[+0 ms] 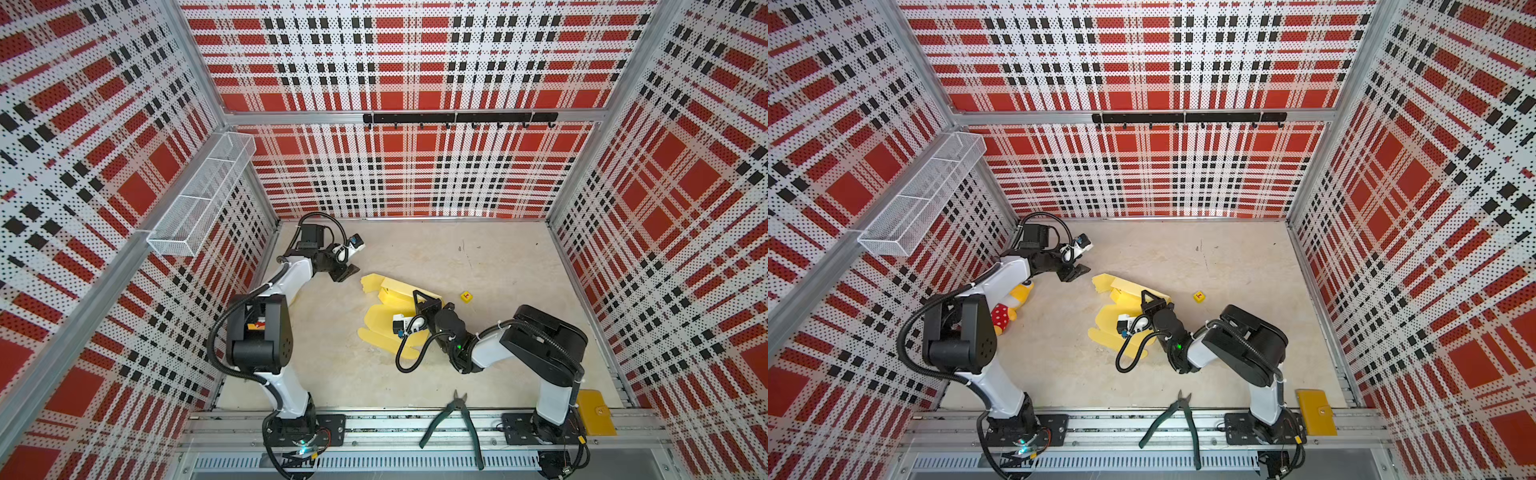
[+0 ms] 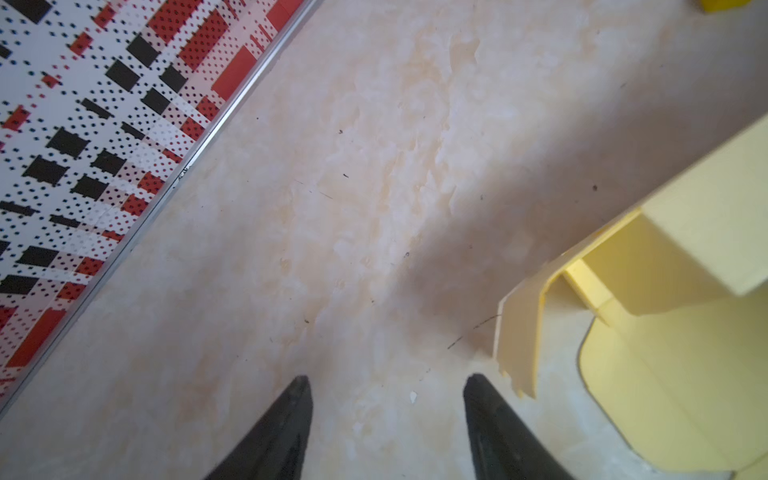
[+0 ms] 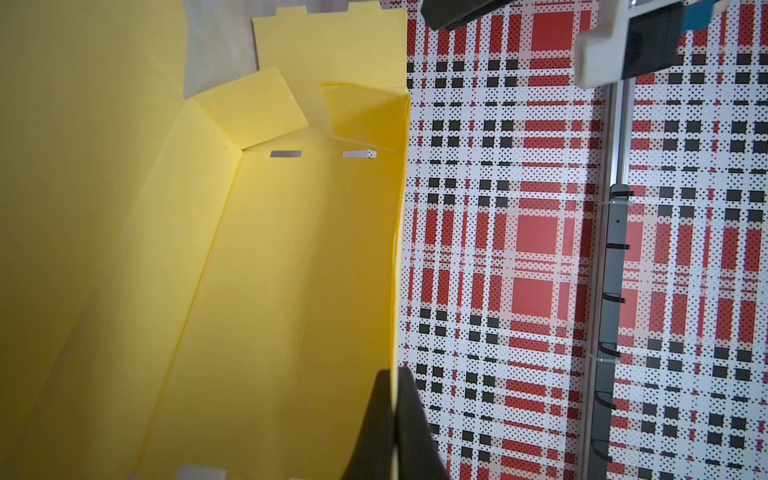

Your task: Fold the paper box

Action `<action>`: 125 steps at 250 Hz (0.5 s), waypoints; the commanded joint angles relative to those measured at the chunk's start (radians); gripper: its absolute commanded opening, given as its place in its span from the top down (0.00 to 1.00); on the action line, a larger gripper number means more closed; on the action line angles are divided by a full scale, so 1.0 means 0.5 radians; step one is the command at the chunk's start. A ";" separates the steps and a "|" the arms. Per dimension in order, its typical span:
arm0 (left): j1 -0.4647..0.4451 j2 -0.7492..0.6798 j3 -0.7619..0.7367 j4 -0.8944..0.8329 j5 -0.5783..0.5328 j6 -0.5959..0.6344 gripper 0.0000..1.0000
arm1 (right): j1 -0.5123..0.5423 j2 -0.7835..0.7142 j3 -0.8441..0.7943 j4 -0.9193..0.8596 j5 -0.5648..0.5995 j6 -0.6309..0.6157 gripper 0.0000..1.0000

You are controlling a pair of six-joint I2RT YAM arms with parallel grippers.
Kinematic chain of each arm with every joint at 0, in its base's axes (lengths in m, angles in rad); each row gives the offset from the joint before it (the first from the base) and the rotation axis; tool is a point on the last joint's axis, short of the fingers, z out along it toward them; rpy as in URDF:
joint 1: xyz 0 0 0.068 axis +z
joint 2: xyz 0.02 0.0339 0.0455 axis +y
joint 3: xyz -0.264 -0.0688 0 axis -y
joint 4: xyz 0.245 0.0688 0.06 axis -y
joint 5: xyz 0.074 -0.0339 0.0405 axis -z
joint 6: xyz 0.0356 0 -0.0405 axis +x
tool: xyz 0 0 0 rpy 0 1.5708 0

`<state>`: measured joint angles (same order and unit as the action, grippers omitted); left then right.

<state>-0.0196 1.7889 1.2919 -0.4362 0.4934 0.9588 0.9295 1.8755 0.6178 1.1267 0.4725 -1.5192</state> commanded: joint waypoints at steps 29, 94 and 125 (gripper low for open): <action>-0.027 0.194 0.098 -0.053 0.133 0.372 0.31 | 0.022 0.031 -0.028 0.105 -0.018 -0.035 1.00; -0.066 0.256 0.099 -0.168 0.303 0.512 0.31 | 0.019 0.076 -0.025 0.157 -0.010 -0.045 1.00; -0.097 0.218 0.052 -0.183 0.330 0.585 0.32 | 0.006 0.098 -0.023 0.167 -0.015 -0.037 1.00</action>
<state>-0.0490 1.9232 1.3319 -0.4931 0.6033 1.1728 0.9325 1.8961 0.6178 1.1591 0.4725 -1.5230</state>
